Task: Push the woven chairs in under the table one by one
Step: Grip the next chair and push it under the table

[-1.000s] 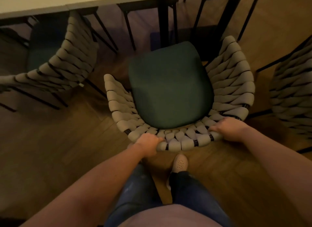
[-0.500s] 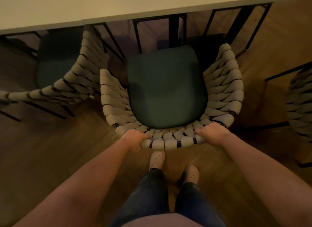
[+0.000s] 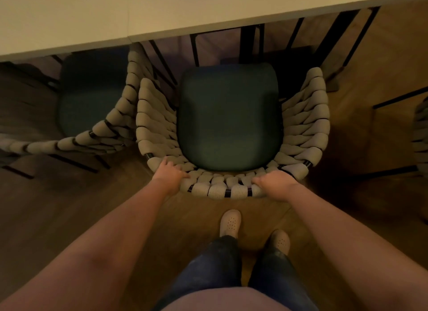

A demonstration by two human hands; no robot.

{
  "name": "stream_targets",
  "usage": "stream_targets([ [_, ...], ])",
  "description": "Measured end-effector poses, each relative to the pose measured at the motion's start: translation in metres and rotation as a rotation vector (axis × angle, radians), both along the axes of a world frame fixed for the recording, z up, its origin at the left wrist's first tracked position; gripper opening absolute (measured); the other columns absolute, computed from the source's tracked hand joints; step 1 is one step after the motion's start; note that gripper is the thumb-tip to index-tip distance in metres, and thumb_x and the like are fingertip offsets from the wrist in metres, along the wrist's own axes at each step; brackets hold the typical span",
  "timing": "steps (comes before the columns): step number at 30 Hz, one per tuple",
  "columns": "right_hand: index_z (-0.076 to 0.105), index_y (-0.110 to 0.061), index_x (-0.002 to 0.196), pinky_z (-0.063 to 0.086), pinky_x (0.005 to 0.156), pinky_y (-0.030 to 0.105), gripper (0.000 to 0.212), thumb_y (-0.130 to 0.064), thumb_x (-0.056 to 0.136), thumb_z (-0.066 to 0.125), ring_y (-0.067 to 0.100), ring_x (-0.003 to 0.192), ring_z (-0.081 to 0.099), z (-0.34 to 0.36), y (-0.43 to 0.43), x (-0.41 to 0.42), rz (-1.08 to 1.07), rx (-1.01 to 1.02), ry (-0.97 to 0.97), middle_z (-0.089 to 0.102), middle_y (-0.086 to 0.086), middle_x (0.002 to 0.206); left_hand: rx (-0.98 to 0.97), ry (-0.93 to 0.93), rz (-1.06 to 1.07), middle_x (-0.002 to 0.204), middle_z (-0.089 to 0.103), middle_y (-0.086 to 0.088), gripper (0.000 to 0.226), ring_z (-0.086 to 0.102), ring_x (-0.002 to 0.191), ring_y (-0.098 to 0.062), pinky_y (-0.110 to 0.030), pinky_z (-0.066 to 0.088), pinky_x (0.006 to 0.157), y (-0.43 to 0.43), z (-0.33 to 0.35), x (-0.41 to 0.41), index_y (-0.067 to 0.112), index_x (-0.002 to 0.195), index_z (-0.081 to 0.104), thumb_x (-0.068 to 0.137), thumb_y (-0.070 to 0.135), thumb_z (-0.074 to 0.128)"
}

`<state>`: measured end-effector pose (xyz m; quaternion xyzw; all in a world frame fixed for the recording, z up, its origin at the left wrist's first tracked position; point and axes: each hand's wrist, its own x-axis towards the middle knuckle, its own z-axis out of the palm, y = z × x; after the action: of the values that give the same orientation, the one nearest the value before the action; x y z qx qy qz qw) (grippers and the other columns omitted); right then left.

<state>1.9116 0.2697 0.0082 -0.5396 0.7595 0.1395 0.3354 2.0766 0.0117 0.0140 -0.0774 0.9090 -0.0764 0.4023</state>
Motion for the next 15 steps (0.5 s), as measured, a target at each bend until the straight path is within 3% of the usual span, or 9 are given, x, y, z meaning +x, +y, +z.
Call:
stream_targets([
  [2, 0.052, -0.025, 0.122, 0.052, 0.090, 0.036, 0.034, -0.019, 0.089, 0.061, 0.018, 0.100, 0.061, 0.001, -0.006, 0.001, -0.044, 0.019, -0.022, 0.063, 0.000, 0.112, -0.033, 0.063, 0.067, 0.152, 0.033, -0.006, 0.060, 0.021, 0.144, -0.031, -0.055, 0.001, 0.119, -0.003, 0.000, 0.004, 0.036, 0.144, 0.039, 0.089, 0.023, 0.058],
  [4, 0.048, -0.029, 0.133, 0.049, 0.094, 0.035, 0.053, -0.029, 0.085, 0.069, 0.018, 0.109, 0.058, 0.005, -0.006, -0.003, -0.111, 0.074, -0.083, 0.061, -0.003, 0.122, -0.024, 0.159, 0.191, 0.159, 0.018, -0.011, 0.061, 0.003, 0.148, -0.033, -0.055, -0.006, 0.117, -0.004, 0.001, 0.012, 0.031, 0.144, 0.041, 0.088, 0.022, 0.060],
  [6, 0.041, -0.032, 0.141, 0.046, 0.099, 0.035, 0.074, -0.044, 0.077, 0.076, 0.019, 0.120, 0.053, 0.014, -0.003, -0.010, -0.321, 0.112, -0.239, 0.055, -0.004, 0.134, 0.004, 0.304, 0.379, 0.161, 0.006, -0.012, 0.065, -0.008, 0.148, -0.032, -0.055, -0.010, 0.116, -0.003, 0.003, 0.024, 0.029, 0.145, 0.040, 0.085, 0.019, 0.064],
  [8, 0.044, -0.031, 0.141, 0.043, 0.103, 0.039, 0.071, -0.052, 0.079, 0.072, 0.021, 0.129, 0.047, 0.021, 0.004, -0.013, -0.629, 0.010, -0.369, 0.050, -0.003, 0.140, 0.090, 0.488, 0.604, 0.162, 0.003, -0.011, 0.067, -0.011, 0.148, -0.029, -0.052, -0.011, 0.117, 0.000, 0.006, 0.039, 0.025, 0.144, 0.041, 0.083, 0.011, 0.064],
  [9, 0.049, -0.028, 0.138, 0.040, 0.108, 0.041, 0.064, -0.053, 0.082, 0.067, 0.021, 0.133, 0.043, 0.020, 0.009, -0.013, -0.732, -0.145, -0.312, 0.049, -0.001, 0.141, 0.139, 0.578, 0.698, 0.162, 0.004, -0.010, 0.066, -0.010, 0.149, -0.027, -0.049, -0.009, 0.118, 0.003, 0.007, 0.045, 0.022, 0.144, 0.042, 0.083, 0.007, 0.063],
  [11, 0.055, -0.021, 0.133, 0.029, 0.116, 0.047, 0.051, -0.043, 0.088, 0.064, 0.023, 0.141, 0.033, 0.014, 0.021, -0.011, -0.810, -0.456, 0.064, 0.046, 0.005, 0.145, 0.237, 0.752, 0.880, 0.162, 0.008, -0.008, 0.062, -0.003, 0.150, -0.024, -0.049, 0.002, 0.121, 0.013, 0.006, 0.052, 0.016, 0.145, 0.041, 0.087, 0.002, 0.056],
  [13, 0.045, -0.016, 0.142, 0.027, 0.117, 0.048, 0.060, -0.028, 0.087, 0.067, 0.028, 0.144, 0.025, 0.009, 0.029, -0.011, -1.001, -0.591, 0.318, 0.033, 0.010, 0.153, 0.329, 0.905, 1.137, 0.162, 0.010, -0.005, 0.059, 0.017, 0.146, -0.020, -0.045, 0.021, 0.119, 0.023, 0.008, 0.044, 0.012, 0.150, 0.030, 0.095, 0.007, 0.050],
  [15, 0.024, -0.017, 0.152, 0.034, 0.113, 0.046, 0.079, -0.023, 0.087, 0.069, 0.030, 0.142, 0.029, 0.007, 0.028, -0.010, -1.484, -0.598, 0.172, 0.024, 0.011, 0.157, 0.342, 0.975, 1.386, 0.162, 0.008, -0.006, 0.063, 0.037, 0.134, -0.017, -0.031, 0.030, 0.111, 0.030, 0.013, 0.026, 0.009, 0.154, 0.017, 0.100, 0.021, 0.048],
])
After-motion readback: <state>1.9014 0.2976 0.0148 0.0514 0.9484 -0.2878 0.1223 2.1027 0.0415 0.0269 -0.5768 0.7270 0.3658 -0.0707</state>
